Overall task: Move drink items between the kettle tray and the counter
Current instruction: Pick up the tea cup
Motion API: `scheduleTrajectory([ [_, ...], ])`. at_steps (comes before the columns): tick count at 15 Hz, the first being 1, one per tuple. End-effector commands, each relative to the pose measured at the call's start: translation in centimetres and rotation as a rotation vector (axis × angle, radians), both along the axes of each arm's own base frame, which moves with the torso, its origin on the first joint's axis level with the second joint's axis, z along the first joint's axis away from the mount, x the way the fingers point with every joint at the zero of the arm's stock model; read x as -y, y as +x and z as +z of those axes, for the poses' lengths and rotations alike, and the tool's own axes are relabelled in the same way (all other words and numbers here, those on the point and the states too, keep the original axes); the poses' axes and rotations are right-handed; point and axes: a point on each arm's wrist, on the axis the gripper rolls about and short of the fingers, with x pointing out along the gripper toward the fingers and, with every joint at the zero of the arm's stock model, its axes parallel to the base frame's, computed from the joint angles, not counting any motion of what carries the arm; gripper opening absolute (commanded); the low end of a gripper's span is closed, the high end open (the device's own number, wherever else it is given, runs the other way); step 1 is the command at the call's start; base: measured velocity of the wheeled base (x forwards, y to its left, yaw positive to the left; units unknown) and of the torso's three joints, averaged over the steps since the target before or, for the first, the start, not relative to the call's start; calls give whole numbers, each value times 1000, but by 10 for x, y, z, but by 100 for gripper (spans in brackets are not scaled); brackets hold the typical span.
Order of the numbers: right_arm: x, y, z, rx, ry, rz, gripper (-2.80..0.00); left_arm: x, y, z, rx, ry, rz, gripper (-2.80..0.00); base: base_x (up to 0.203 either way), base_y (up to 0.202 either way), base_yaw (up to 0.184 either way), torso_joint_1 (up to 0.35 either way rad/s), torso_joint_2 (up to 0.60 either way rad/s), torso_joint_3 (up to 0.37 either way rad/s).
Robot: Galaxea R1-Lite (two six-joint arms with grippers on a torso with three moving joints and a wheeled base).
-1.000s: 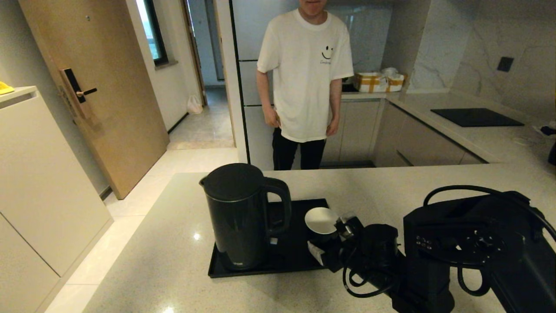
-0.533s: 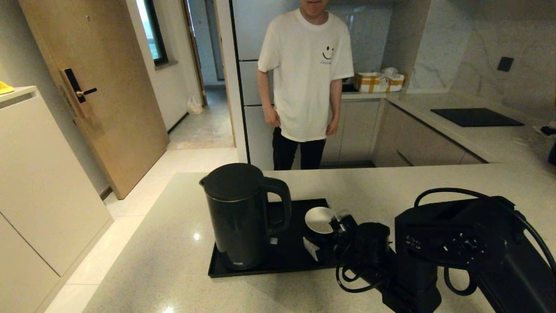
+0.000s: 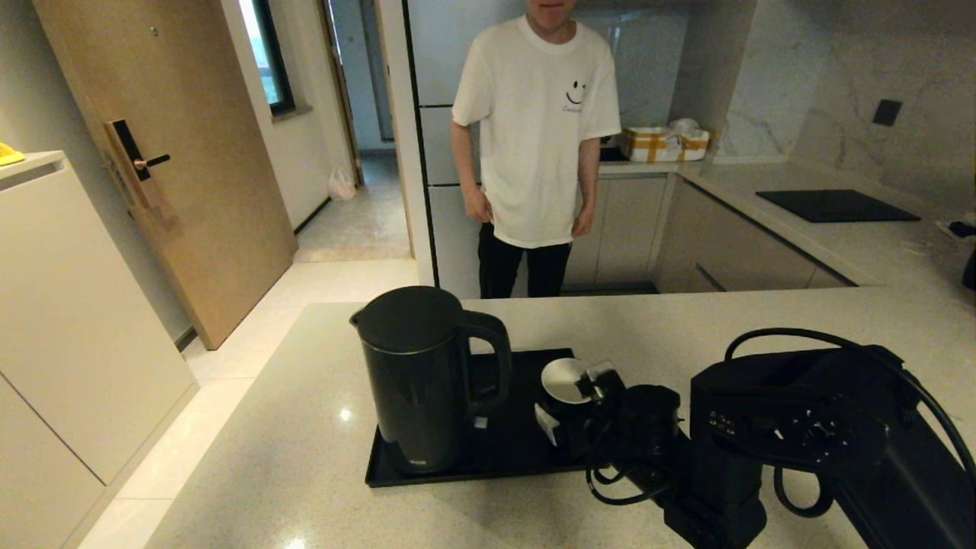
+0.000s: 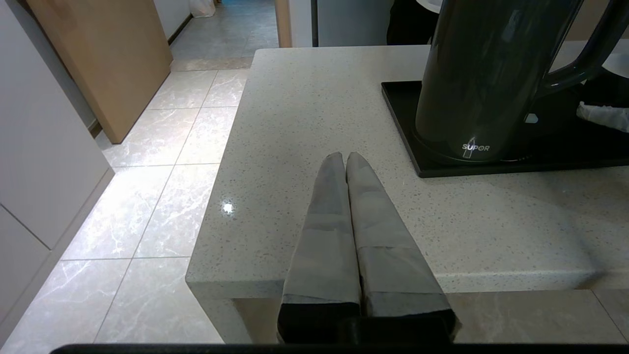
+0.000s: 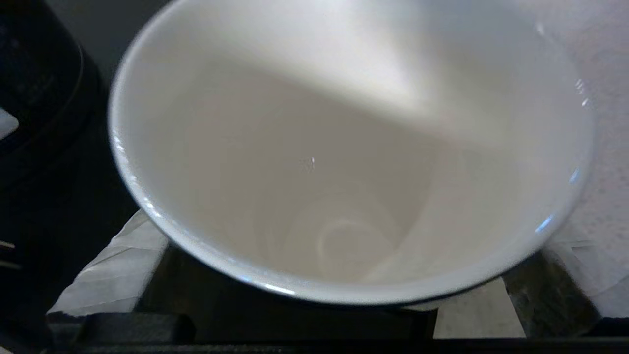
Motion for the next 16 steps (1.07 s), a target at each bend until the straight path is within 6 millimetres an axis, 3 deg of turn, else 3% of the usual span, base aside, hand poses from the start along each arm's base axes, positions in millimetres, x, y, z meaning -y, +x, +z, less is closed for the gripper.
scheduleTrajectory([
  [1, 0, 1, 3, 16, 0, -1, 0, 0, 0, 0, 0, 0, 0, -280, 0, 0, 0, 0, 0, 0],
  [3, 0, 0, 1, 16, -9, 2, 0, 0, 0, 0, 0, 0, 0, -280, 0, 0, 0, 0, 0, 0],
  [4, -1, 0, 0, 16, -18, 5, -280, 0, 0, 0, 0, 0, 0, -280, 0, 0, 0, 0, 0, 0],
  [12, 0, -1, 2, 18, -17, 5, -280, 0, 0, 0, 0, 0, 0, -280, 0, 0, 0, 0, 0, 0],
  [16, 6, -5, 38, 68, 12, -3, -280, 0, 0, 0, 0, 0, 0, -280, 0, 0, 0, 0, 0, 0],
])
